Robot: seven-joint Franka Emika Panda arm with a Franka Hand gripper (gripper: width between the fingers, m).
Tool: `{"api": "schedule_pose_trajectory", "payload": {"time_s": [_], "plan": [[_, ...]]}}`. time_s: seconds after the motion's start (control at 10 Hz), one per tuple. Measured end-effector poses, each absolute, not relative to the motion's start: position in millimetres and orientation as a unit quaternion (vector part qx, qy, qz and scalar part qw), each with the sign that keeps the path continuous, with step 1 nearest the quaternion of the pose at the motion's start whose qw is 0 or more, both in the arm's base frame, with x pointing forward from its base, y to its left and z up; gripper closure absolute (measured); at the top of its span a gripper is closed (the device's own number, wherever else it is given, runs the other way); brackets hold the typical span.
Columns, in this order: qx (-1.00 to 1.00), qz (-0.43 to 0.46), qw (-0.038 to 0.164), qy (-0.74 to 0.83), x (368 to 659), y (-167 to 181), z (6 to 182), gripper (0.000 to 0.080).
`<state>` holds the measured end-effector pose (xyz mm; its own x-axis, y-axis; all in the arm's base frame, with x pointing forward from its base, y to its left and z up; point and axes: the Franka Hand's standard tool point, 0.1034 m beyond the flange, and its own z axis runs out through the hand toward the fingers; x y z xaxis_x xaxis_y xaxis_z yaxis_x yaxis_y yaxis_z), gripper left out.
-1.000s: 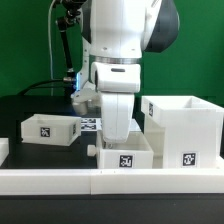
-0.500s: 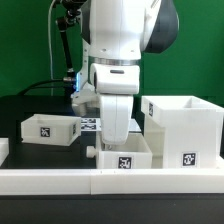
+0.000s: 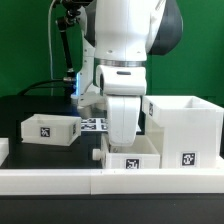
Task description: Assemble drawer
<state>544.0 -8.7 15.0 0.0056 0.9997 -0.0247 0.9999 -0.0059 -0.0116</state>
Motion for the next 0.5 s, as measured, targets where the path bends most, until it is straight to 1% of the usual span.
{"api": "schedule_pose_trajectory", "payload": {"time_s": [0.3, 0.5], "plan": [[0.708, -0.016, 0.002, 0.706, 541.6, -7.4, 13.0, 0.0758], [0.697, -0.018, 0.006, 0.716, 542.0, -3.5, 13.1, 0.0758]]}}
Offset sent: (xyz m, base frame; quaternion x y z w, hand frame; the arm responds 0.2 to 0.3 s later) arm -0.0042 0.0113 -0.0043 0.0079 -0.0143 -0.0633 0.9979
